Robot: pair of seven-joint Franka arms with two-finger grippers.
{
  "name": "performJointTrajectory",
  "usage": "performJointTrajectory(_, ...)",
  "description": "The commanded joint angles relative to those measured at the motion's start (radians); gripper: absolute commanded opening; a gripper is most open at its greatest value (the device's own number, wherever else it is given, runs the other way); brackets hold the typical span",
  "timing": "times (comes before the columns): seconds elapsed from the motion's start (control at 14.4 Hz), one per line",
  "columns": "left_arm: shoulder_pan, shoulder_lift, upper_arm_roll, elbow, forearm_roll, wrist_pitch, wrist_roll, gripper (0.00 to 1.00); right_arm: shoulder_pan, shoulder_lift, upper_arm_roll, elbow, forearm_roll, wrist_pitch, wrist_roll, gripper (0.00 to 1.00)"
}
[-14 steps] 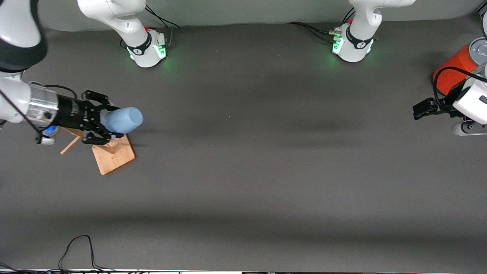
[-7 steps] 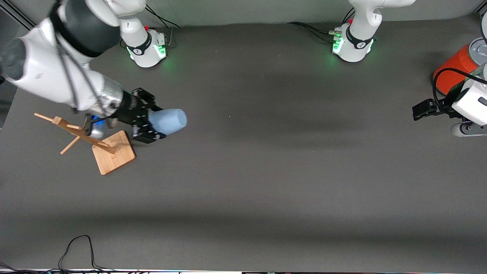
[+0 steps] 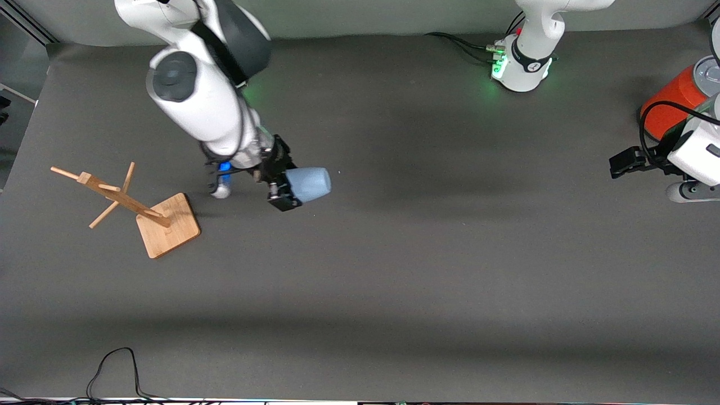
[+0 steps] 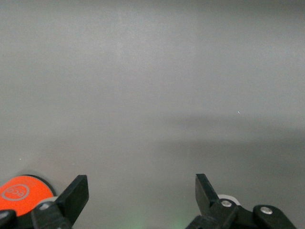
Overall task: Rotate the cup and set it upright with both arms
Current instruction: 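Carry the cup to mid-table and lower it with the right gripper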
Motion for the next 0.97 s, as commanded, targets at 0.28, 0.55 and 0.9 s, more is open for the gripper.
performJointTrajectory(0.28, -0.011, -0.006, 0.007, -0.007, 0.012, 0.014, 0.01, 1.0, 0.088, 0.222, 0.108, 0.043, -0.385, 0.06, 0.343, 0.62)
performJointTrajectory(0.55, -0.011, -0.006, 0.007, -0.007, 0.012, 0.014, 0.01, 1.0, 0.197, 0.379, 0.112, 0.102, -0.549, 0.062, 0.497, 0.62)
performJointTrajectory(0.9, -0.011, -0.004, 0.007, -0.007, 0.012, 0.016, 0.01, 1.0, 0.263, 0.443, 0.112, 0.071, -0.556, 0.063, 0.56, 0.64)
